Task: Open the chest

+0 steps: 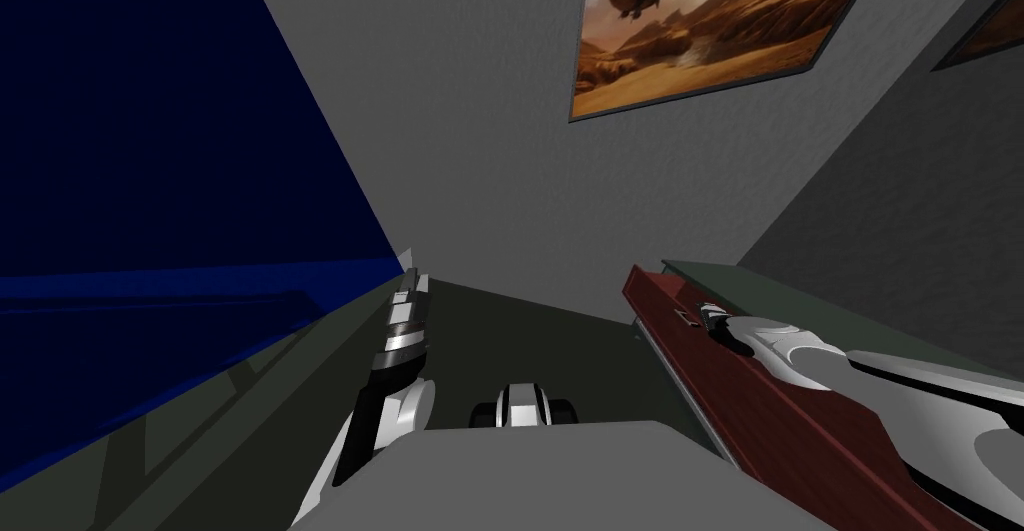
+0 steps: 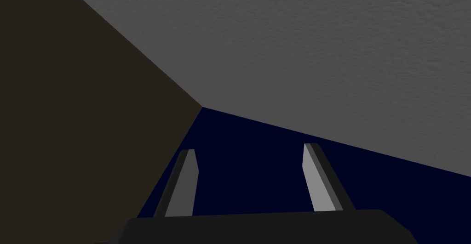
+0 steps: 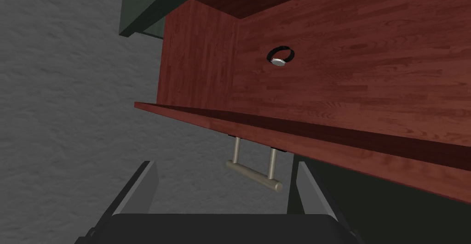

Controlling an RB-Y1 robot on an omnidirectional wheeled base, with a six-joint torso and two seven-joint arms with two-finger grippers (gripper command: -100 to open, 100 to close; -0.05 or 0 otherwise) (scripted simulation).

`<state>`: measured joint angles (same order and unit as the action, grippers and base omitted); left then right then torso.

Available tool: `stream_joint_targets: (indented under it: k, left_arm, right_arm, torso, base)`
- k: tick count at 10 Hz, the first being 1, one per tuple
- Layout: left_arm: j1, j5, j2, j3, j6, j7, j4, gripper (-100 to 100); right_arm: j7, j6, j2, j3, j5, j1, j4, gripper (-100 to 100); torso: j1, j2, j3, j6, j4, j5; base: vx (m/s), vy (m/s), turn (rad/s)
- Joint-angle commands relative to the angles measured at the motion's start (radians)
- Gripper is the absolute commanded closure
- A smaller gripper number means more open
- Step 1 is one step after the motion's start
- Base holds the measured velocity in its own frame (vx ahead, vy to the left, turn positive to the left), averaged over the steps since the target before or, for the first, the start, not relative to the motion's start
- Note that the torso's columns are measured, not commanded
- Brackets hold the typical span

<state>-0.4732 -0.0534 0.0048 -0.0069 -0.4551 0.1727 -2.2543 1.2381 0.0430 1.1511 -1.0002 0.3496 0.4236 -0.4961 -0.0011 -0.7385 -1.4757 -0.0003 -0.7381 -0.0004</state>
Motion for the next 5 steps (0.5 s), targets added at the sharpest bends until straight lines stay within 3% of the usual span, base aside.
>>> stream_joint_targets:
  k: [1,5]
  left_arm:
    - [0.000,0.000,0.000,0.000,0.000,0.000,0.000,0]
    - [0.000,0.000,0.000,0.000,0.000,0.000,0.000,0]
  right_arm:
    - [0.000,0.000,0.000,0.000,0.000,0.000,0.000,0]
    - [0.000,0.000,0.000,0.000,0.000,0.000,0.000,0]
  torso:
    - [-0.001,0.000,0.000,0.000,0.000,0.000]
    - [0.001,0.001,0.000,0.000,0.000,0.000]
  base:
    - [0.000,0.000,0.000]
    - [0.000,0.000,0.000]
